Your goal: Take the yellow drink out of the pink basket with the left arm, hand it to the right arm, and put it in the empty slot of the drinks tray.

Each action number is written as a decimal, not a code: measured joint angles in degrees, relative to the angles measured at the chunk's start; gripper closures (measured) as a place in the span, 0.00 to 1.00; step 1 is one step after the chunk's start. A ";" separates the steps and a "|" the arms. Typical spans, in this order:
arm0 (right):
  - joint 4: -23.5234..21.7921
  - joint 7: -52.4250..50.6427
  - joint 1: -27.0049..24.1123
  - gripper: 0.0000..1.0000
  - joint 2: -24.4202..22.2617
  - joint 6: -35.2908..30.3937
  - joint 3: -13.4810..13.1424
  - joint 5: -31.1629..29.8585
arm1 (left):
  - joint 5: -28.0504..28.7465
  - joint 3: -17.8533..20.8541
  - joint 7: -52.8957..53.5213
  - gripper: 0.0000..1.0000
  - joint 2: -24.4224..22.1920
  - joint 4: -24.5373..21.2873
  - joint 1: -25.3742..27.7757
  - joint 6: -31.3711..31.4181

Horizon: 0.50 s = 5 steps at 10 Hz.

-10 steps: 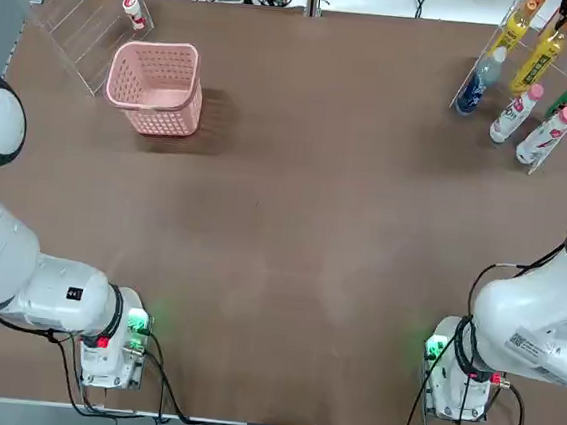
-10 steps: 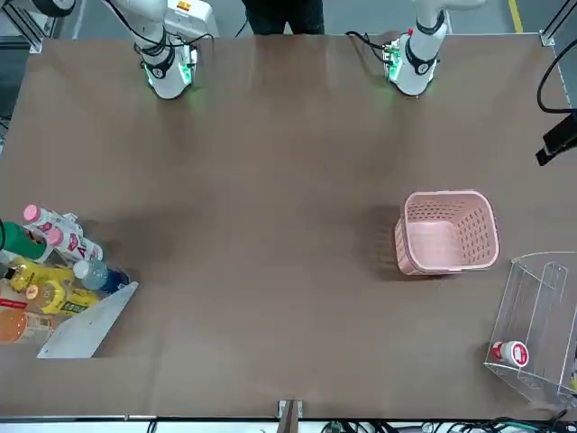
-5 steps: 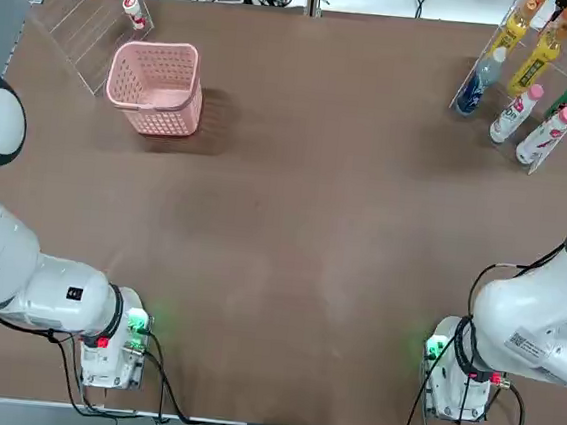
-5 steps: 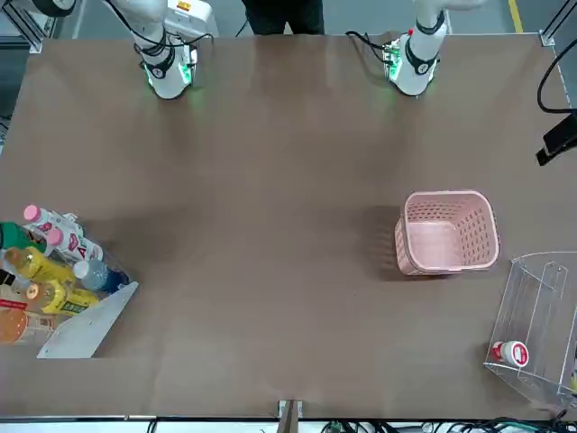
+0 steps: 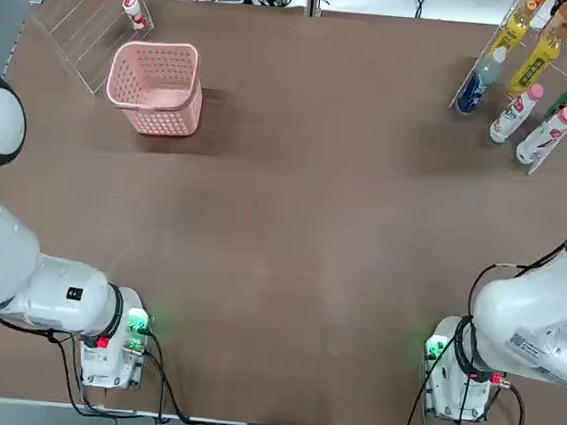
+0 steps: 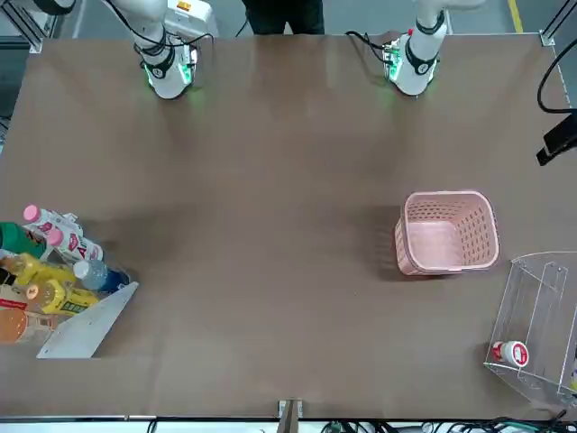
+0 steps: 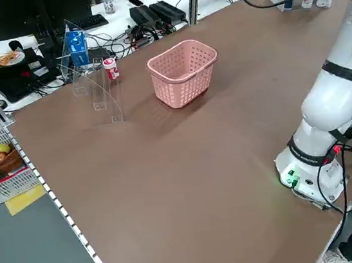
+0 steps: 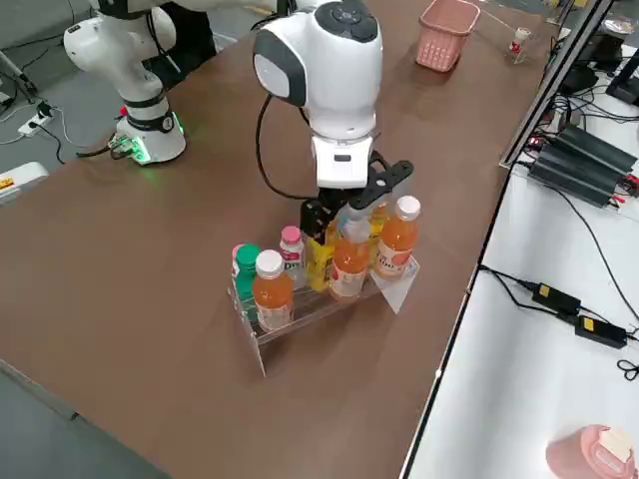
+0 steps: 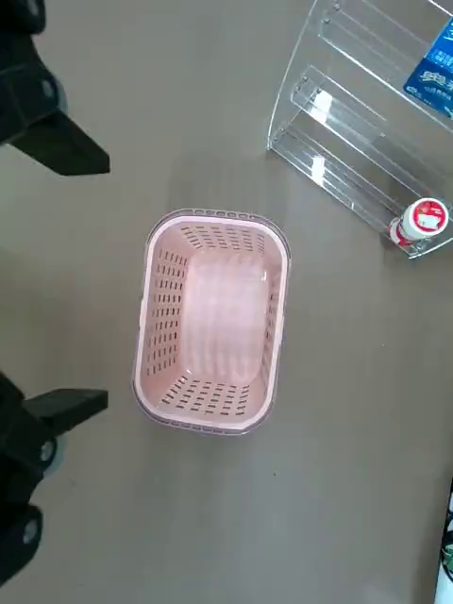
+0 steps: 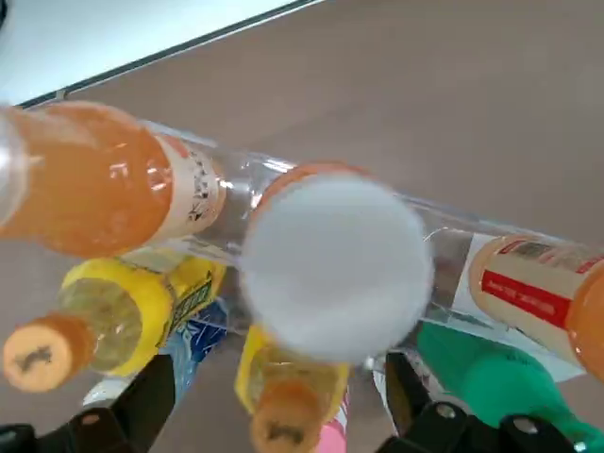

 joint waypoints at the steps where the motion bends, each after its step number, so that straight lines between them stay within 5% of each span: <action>1: 0.26 -0.05 0.13 0.01 -1.35 -1.55 0.20 0.00 | 0.00 0.01 0.00 0.00 0.00 0.00 0.01 0.00; 5: 0.56 -2.34 2.15 0.01 -8.49 -8.34 0.80 0.04 | 0.00 0.04 0.00 0.00 0.00 -0.02 0.04 0.00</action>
